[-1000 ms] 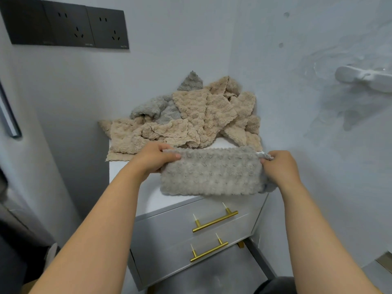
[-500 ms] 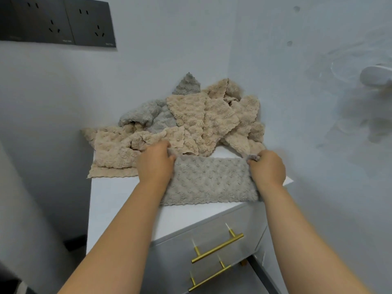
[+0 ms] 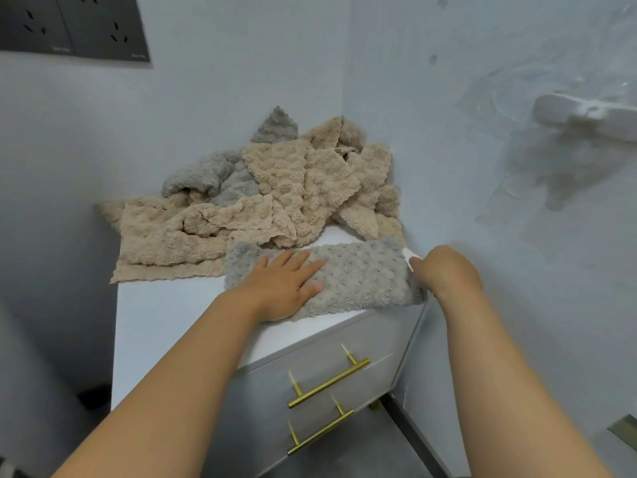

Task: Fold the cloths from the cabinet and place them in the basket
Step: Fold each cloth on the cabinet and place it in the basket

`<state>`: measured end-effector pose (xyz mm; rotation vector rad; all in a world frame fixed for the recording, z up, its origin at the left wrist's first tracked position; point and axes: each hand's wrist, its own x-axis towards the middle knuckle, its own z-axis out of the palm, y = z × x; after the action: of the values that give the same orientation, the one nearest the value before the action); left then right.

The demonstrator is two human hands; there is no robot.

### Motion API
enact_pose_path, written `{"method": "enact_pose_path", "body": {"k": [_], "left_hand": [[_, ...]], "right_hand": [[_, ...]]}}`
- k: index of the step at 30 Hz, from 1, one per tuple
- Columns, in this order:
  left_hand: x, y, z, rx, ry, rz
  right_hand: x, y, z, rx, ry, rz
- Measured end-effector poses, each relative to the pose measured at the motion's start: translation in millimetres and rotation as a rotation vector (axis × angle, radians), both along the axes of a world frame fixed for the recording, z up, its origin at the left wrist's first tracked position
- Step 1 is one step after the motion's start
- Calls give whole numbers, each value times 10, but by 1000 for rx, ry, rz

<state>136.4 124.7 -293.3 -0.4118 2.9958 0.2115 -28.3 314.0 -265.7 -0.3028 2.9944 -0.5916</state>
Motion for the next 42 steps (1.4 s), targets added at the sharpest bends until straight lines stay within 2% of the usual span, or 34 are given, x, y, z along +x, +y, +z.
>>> {"method": "enact_pose_path", "body": {"k": [3, 6, 9, 12, 15, 17, 19, 22, 25, 30, 32, 35, 42], "left_hand": [[62, 58, -5, 8, -9, 45], [114, 142, 22, 18, -53, 92], [162, 229, 82, 31, -113, 130], [189, 335, 216, 60, -200, 155], [192, 476, 419, 28, -276, 151], [192, 540, 552, 16, -258, 141], [205, 543, 636, 33, -160, 130], [223, 475, 617, 84, 52, 117], [219, 356, 502, 5, 170, 151], [188, 185, 315, 62, 176, 222], [168, 139, 263, 136, 220, 235], [120, 71, 219, 412, 378, 310], [-85, -123, 164, 895, 567, 419]], "right_hand": [[56, 76, -32, 13, -184, 25], [204, 117, -50, -184, -490, 66], [277, 159, -23, -270, -577, 124], [264, 159, 22, -422, -501, 123], [243, 106, 26, -533, -267, 160], [237, 53, -2, -500, -66, 175], [254, 3, -43, -480, 34, 187], [270, -69, -127, -526, 61, 217], [271, -137, -176, -601, 45, 281], [245, -307, -185, -845, -20, 246], [241, -365, -157, -1008, -152, 228], [219, -459, -120, -1191, -427, 288], [203, -611, -100, -1202, -623, 495]]}}
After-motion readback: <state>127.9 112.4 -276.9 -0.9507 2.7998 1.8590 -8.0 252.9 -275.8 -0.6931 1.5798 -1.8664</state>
